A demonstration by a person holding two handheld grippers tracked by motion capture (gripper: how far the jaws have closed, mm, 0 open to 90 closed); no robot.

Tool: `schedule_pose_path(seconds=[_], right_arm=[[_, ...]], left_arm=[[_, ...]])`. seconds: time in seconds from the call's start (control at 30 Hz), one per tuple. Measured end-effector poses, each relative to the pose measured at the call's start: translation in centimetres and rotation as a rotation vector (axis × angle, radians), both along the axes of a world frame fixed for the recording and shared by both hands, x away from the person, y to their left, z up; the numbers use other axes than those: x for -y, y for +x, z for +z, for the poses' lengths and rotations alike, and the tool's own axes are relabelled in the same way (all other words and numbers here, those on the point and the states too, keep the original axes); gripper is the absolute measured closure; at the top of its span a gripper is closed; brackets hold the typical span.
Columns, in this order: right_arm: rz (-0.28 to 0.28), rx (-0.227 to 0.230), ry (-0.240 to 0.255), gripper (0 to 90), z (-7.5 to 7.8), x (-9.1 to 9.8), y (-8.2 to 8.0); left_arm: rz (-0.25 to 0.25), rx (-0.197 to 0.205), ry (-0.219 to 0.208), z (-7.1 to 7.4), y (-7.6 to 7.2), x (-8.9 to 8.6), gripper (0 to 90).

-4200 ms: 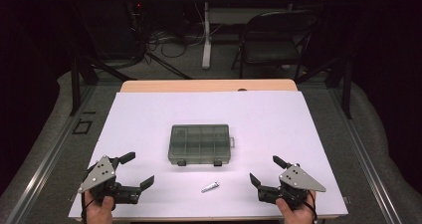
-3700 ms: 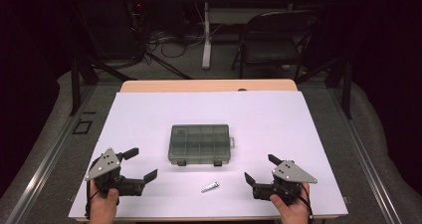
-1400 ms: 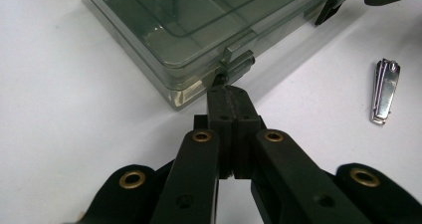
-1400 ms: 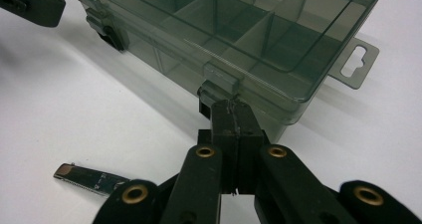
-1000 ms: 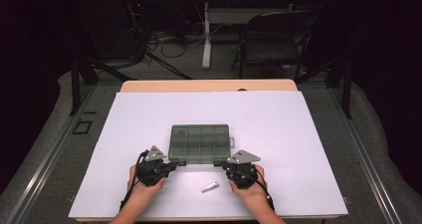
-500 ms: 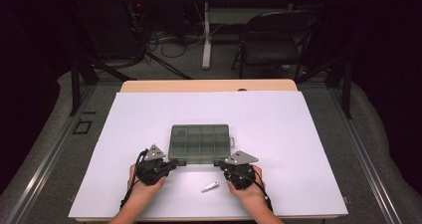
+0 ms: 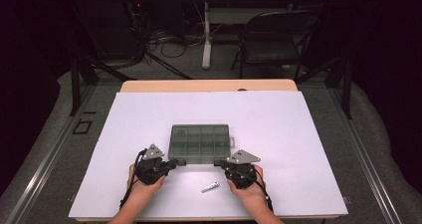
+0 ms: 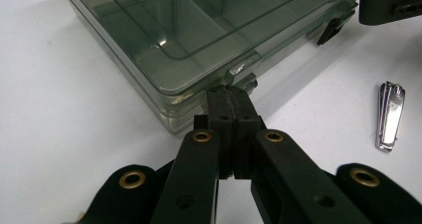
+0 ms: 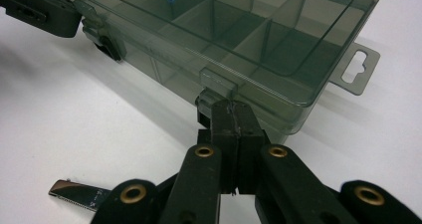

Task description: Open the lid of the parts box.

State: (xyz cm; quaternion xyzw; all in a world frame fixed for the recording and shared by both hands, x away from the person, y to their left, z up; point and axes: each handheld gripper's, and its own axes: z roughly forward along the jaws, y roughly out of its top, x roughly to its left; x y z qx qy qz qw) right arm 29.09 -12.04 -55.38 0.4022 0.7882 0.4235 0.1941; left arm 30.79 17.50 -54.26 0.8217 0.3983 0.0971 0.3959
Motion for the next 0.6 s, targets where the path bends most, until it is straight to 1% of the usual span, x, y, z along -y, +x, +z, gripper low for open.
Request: schedule_pose_path(seconds=[0.07, 0.13, 0.17, 0.27, 0.33, 0.37, 0.4, 0.5, 0.57, 0.6], right_arm=[[-0.004, 0.013, 0.008, 90.0, 0.1, 0.0, 0.0], [0.001, 0.013, 0.006, 90.0, 0.2, 0.0, 0.0], [-0.004, 0.024, 0.012, 90.0, 0.3, 0.0, 0.0], [-0.007, 0.025, 0.013, 90.0, 0.4, 0.0, 0.1], [-0.006, 0.025, 0.016, 90.0, 0.4, 0.0, 0.1], [-0.007, 0.028, 0.008, 90.0, 0.6, 0.1, 0.1], [-0.008, 0.029, 0.013, 90.0, 0.6, 0.2, 0.1], [-0.021, 0.031, 0.016, 90.0, 0.7, 0.5, 0.2], [-0.033, 0.039, 0.023, 90.0, 0.8, 0.9, 0.4], [-0.039, 0.032, 0.024, 90.0, 0.9, 1.0, 0.4]], left_arm=[[0.004, 0.007, -0.006, 0.1, 0.0, 0.0, 90.0], [0.006, 0.008, -0.012, 0.2, 0.0, -0.1, 90.0], [0.01, 0.011, -0.014, 0.2, 0.0, -0.2, 90.0], [0.017, 0.015, -0.022, 0.3, 0.0, -0.3, 90.0], [0.016, 0.016, -0.022, 0.3, 0.0, -0.3, 90.0], [0.02, 0.02, -0.021, 0.4, 0.0, -0.3, 90.0], [0.022, 0.021, -0.021, 0.4, 0.0, -0.4, 90.0], [0.034, 0.03, -0.035, 0.5, 0.0, -0.5, 90.0], [0.032, 0.035, -0.034, 0.6, 0.1, -0.6, 90.0], [0.038, 0.035, -0.039, 0.6, 0.1, -0.6, 90.0]])
